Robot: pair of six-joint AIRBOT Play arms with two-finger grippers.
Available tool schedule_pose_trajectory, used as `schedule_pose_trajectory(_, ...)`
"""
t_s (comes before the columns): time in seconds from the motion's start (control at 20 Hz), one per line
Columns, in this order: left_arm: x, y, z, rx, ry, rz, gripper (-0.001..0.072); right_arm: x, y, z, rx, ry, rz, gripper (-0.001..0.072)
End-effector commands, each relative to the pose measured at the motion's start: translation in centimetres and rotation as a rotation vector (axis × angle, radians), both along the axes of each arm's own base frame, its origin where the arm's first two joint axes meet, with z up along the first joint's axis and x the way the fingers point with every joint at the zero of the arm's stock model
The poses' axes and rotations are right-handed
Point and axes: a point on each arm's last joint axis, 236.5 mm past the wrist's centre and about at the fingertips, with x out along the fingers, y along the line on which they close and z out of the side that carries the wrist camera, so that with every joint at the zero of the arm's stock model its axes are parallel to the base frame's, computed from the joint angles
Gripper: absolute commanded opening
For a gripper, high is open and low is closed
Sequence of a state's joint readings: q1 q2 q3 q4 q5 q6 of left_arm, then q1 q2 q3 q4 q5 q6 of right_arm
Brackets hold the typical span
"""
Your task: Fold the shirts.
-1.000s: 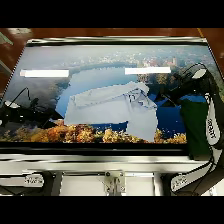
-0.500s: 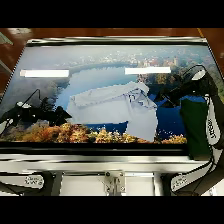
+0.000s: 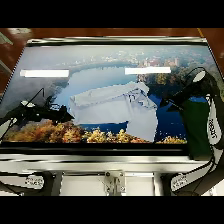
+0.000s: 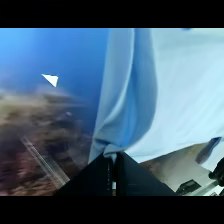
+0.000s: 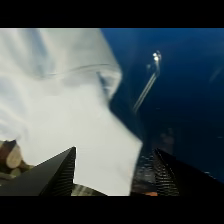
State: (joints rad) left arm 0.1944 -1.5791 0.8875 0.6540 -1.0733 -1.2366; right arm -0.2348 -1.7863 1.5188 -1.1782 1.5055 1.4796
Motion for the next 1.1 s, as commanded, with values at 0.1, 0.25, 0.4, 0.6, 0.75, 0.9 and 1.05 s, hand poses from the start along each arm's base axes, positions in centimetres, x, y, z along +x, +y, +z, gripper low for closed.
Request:
schedule_pose_trajectory(0.1, 0.0, -0.4, 1.5, -0.014, -0.037, -0.041, 0.0035, 1.3, -2.0, -0.5, -0.015, -0.045, -0.074, 0.0596)
schedule_pose_trajectory(0.25, 0.1, -0.4, 1.7, -0.013, -0.041, -0.04, 0.0036, 2.1, 0.8, -0.9, 0.128, -0.048, -0.083, 0.0596)
schedule_pose_trajectory(0.4, 0.1, -0.4, 1.7, -0.014, -0.041, -0.04, 0.0035, 1.7, 2.4, -2.1, 0.154, -0.009, -0.047, 0.0596)
schedule_pose_trajectory(0.6, 0.1, -0.4, 1.7, -0.013, -0.041, -0.041, 0.0036, 0.5, 2.5, -5.3, -0.013, 0.041, 0.079, 0.0596)
schedule_pose_trajectory(0.75, 0.1, -0.4, 1.7, -0.012, -0.042, -0.04, 0.0035, 0.8, 3.7, -5.9, -0.023, 0.034, 0.086, 0.0595)
schedule_pose_trajectory(0.9, 0.5, -0.1, 1.7, 0.004, -0.074, -0.054, 0.0035, 0.9, 4.8, -5.9, -0.021, 0.027, 0.108, 0.0181)
schedule_pose_trajectory(1.05, 2.5, 0.8, 3.3, 0.029, -0.141, -0.058, 0.0035, 0.4, 6.1, -5.6, -0.022, 0.037, 0.155, 0.0065)
